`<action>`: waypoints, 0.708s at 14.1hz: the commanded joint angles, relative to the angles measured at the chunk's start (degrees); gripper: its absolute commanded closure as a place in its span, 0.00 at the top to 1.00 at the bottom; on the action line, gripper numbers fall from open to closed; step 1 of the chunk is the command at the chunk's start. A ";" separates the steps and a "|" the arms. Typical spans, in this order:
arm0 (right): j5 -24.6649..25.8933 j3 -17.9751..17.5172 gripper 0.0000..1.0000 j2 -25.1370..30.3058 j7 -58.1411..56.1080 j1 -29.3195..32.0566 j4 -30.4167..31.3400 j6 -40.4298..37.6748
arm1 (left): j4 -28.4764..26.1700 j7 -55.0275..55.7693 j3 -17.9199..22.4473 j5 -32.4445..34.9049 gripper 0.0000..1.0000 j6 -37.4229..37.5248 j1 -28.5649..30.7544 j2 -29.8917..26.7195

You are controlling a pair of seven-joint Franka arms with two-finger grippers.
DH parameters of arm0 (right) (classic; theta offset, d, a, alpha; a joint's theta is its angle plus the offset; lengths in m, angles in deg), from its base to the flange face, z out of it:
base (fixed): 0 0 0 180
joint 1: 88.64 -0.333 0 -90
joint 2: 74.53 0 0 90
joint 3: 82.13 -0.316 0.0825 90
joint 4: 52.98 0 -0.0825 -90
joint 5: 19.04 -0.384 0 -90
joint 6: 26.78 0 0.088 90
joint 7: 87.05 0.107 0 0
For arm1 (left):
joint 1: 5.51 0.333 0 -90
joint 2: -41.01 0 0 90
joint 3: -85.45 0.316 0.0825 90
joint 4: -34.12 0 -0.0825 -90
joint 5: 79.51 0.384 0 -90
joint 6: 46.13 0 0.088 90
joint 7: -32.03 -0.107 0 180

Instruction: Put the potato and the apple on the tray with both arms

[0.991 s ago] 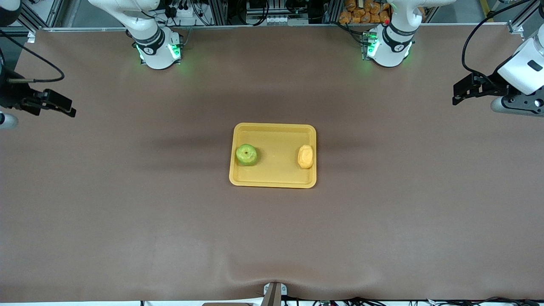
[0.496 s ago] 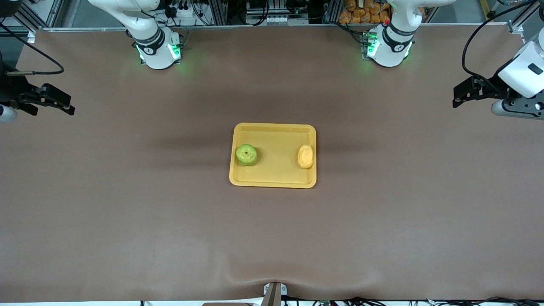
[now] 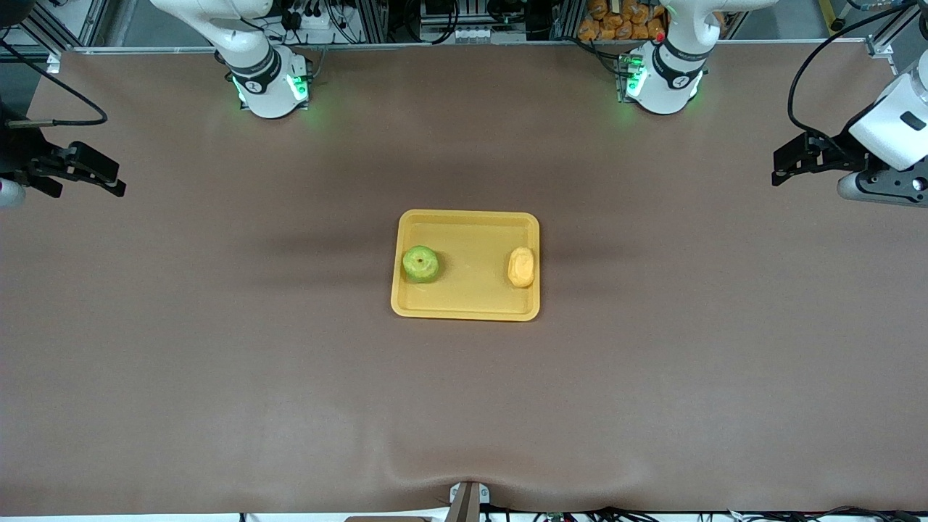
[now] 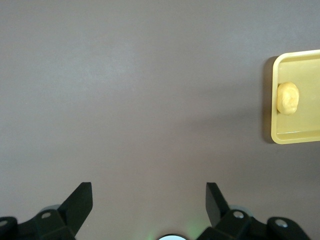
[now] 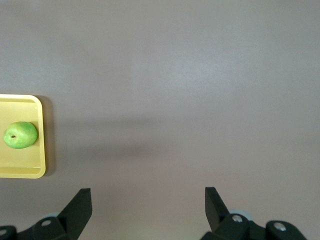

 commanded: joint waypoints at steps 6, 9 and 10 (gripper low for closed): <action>-0.38 -0.71 1.00 -0.23 -0.76 0.48 -0.62 0.56 | 1.07 -0.07 -0.27 0.00 1.00 0.27 0.41 0.59; -0.38 -0.71 1.00 -0.23 -0.76 0.57 -0.62 0.47 | 0.98 0.10 -0.27 0.00 1.00 0.19 0.41 0.59; -0.38 -0.71 1.00 -0.23 -0.76 0.57 -0.62 0.47 | 0.98 0.10 -0.27 0.00 1.00 0.27 0.41 0.59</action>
